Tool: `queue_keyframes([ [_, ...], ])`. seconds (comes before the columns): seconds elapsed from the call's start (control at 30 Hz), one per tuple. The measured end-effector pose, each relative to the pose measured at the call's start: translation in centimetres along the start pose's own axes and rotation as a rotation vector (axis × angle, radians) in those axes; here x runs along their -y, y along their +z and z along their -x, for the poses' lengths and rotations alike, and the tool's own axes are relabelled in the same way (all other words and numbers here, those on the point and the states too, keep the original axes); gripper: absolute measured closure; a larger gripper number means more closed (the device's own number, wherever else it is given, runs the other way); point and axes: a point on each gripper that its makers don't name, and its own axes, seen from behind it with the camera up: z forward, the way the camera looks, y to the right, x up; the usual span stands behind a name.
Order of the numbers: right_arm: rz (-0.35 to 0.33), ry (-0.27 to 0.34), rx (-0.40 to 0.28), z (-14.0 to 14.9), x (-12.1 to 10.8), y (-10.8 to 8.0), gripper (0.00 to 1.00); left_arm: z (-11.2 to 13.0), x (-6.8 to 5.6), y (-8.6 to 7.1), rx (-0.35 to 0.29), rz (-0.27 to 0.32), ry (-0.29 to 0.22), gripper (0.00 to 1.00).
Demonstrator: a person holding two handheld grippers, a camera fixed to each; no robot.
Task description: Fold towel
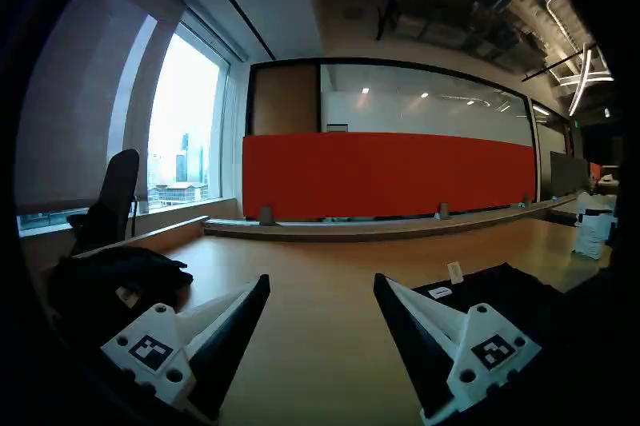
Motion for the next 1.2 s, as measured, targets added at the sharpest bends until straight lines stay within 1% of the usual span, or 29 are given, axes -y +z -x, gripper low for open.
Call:
queue_keyframes([
  [0.5,0.011,-0.001,0.005,0.1,-0.2,0.1,0.01,-0.1,-0.1,0.0,0.002,0.006,-0.001,0.04],
  [0.6,0.020,0.013,0.025,0.1,-0.3,0.3,0.01,0.1,0.1,0.2,0.011,0.005,0.006,0.04],
  [0.7,0.018,0.026,0.032,-0.8,-0.3,0.2,0.01,-0.6,0.1,0.3,0.022,0.006,0.029,0.04],
  [0.8,0.015,0.022,0.025,-2.5,-0.1,0.1,0.01,-2.5,-0.1,0.2,0.012,0.012,0.039,0.04],
  [0.9,0.015,0.016,0.022,-4.5,0.1,0.1,0.01,-5.0,-0.1,0.2,0.006,0.016,0.021,0.04],
  [1.0,0.012,0.014,0.021,-7.1,0.4,0.1,0.01,-8.2,0.3,0.3,-0.005,0.013,0.011,0.04],
  [1.2,0.010,-0.016,0.011,-12.8,1.0,-0.1,0.01,-14.6,0.5,0.2,-0.025,0.021,0.024,0.03],
])
